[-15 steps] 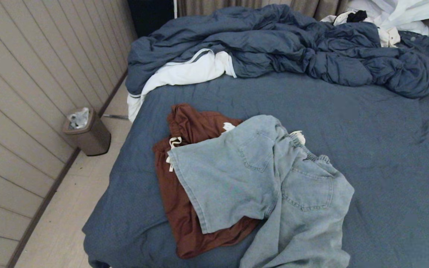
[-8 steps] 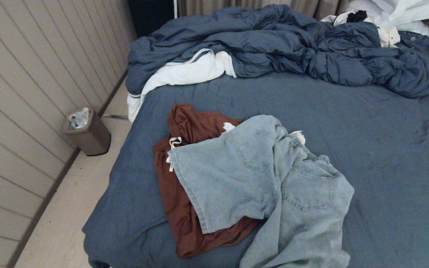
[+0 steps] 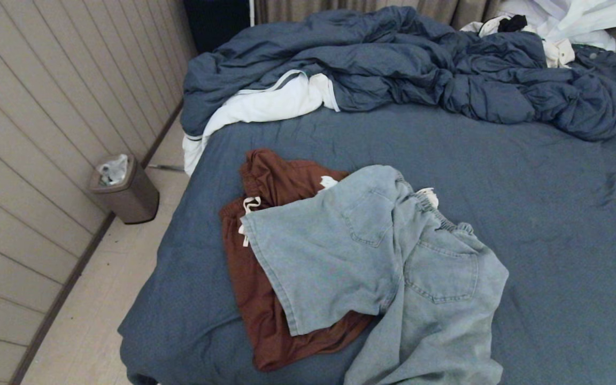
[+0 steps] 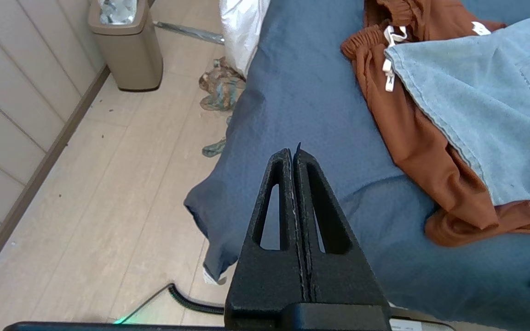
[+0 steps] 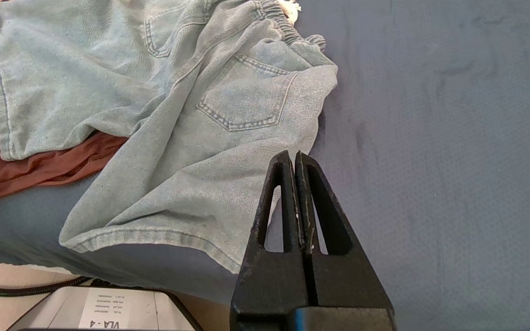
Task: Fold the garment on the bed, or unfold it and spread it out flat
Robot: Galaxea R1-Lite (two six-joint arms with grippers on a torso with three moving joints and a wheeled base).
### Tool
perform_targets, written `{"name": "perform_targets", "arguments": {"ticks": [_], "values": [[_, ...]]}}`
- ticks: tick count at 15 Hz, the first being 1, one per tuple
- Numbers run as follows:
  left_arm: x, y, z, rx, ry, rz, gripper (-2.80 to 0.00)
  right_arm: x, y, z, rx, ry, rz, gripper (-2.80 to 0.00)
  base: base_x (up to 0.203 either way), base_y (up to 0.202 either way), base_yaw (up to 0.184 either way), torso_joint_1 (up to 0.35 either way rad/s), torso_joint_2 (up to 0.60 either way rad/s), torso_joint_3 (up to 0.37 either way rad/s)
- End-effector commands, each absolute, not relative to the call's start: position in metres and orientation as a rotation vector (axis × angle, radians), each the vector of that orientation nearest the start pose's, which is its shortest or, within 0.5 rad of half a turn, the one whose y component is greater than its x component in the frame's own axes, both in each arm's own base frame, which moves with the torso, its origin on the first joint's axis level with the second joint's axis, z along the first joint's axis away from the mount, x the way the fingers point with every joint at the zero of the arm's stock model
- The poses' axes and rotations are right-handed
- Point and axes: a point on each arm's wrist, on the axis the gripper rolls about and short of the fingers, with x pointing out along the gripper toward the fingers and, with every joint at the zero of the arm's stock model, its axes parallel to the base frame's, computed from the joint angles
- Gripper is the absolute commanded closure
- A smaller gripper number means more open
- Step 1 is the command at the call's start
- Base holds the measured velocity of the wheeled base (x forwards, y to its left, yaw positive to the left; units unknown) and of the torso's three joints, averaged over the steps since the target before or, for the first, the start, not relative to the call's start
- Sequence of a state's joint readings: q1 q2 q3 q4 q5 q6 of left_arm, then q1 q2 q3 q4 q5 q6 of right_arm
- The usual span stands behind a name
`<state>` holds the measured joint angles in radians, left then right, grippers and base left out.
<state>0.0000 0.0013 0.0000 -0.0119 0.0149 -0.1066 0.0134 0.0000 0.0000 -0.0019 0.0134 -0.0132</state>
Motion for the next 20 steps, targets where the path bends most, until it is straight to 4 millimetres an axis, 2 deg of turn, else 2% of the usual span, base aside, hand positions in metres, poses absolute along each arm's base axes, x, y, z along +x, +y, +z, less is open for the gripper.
{"name": "perform_targets", "arguments": {"ticks": [1,20], "values": [[-0.0227,0.0003,0.0768,-0.109,-0.012,0.015,0.00,-0.0228,0.0000,0.0758,-0.014,-0.003,0.028,0.00,0.000,0.000,0.000,0.000,0.00,0.000],[-0.0228,0.0003,0.0767,-0.109,-0.013,0.015,0.00,-0.0228,0.0000,0.0756,-0.014,-0.002,0.028,0.00,0.000,0.000,0.000,0.000,0.00,0.000]]}}
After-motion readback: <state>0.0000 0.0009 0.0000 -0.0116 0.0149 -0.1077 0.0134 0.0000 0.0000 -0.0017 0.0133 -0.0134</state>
